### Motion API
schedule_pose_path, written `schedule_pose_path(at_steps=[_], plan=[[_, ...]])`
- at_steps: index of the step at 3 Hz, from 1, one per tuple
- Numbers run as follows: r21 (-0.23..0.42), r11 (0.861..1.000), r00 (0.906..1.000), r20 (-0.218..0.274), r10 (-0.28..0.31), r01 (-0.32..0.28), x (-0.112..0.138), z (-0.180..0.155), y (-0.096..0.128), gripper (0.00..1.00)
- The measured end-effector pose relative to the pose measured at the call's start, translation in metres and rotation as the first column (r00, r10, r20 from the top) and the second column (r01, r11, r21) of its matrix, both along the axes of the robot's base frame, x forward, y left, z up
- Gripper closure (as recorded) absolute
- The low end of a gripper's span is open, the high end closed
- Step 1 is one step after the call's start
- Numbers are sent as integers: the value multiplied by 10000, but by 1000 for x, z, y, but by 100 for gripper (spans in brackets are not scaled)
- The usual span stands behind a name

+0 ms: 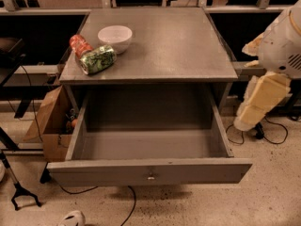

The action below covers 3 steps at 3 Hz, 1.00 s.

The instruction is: Place green can into top drawer

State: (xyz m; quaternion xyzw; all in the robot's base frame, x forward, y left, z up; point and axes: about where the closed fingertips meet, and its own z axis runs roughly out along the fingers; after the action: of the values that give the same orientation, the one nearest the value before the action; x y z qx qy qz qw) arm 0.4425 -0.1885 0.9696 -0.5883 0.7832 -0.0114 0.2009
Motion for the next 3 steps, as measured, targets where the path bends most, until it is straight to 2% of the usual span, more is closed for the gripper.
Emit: schedule_pose_path(at_steps=[1,2,3], plan=[[1282,9894,9974,-278,-658,689,10,-24,60,0],[2479,9640,9944,-662,-825,965,31,-41,143,0],[2895,9416,9843,-876,-1530,1721,36,-36,154,0]])
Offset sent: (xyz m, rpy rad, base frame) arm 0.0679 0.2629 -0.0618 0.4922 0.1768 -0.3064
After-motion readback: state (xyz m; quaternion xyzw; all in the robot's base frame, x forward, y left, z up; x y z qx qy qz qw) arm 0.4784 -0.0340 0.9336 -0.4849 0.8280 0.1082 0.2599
